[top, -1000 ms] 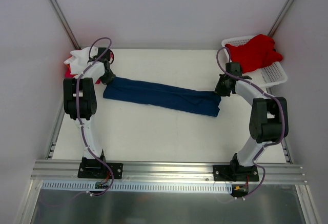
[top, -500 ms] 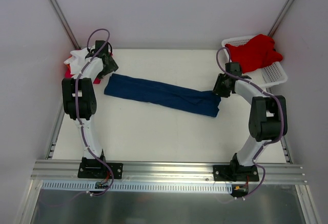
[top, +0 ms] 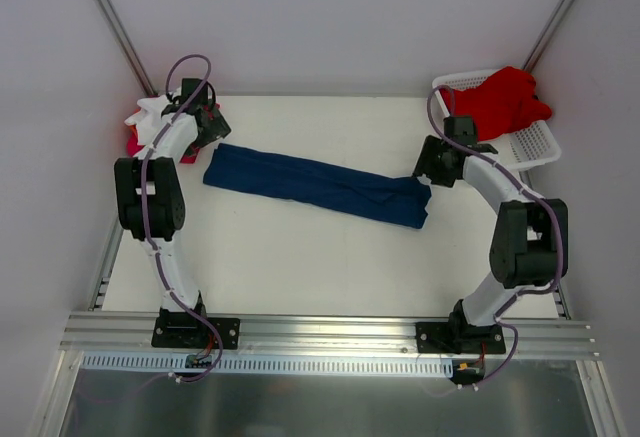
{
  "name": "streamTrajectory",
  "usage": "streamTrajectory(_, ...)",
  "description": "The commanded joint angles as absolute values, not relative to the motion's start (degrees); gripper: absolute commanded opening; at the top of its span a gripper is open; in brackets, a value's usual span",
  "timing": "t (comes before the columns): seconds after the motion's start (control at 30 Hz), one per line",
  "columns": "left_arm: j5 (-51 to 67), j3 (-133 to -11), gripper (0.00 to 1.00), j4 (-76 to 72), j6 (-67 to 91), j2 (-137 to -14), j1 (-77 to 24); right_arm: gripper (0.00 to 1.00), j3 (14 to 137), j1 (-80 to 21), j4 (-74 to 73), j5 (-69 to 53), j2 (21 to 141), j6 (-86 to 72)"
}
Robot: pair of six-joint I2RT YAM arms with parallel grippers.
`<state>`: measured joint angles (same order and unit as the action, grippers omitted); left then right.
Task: Fold and stack the t-shirts
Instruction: Fold the other side of the tshirt into a rectangle
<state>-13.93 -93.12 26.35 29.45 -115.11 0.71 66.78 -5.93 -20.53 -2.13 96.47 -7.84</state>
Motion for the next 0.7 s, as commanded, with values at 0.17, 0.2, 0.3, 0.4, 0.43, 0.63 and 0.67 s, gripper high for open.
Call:
streamTrajectory(0.17,-11.61,-92.37,0.90,26.63,27.78,-112.93,-3.07,0.59,71.98,-13.79,-24.61,-2.64,88.07,-8.17)
streamTrajectory(0.2,-11.17,-92.81,0.90,26.72,27.43,-114.16,-3.34,0.59,72.07,-15.89,-25.04,-2.11,87.81,-8.78)
streamTrajectory(0.3,-10.90,-92.12,0.90,26.72,27.86,-114.61,-4.74,0.58,71.90,-20.02,-25.05,-1.15,87.63,-10.28)
streamTrajectory(0.4,-10.99,-91.23,0.90,26.72,27.86,-113.65,-5.18,0.57,70.76,-22.84,-24.17,-0.44,88.24,-10.90)
streamTrajectory(0.43,-10.99,-91.06,0.90,26.72,27.86,-113.29,-5.36,0.55,70.40,-23.11,-23.73,-0.35,88.50,-11.16)
streamTrajectory(0.63,-10.28,-88.95,0.90,26.72,27.42,-110.57,-5.54,0.50,67.50,-23.55,-21.19,1.14,90.52,-11.86)
streamTrajectory(0.67,-10.37,-88.77,0.90,26.72,27.33,-110.65,-5.54,0.50,67.24,-23.64,-20.83,1.06,90.61,-12.30)
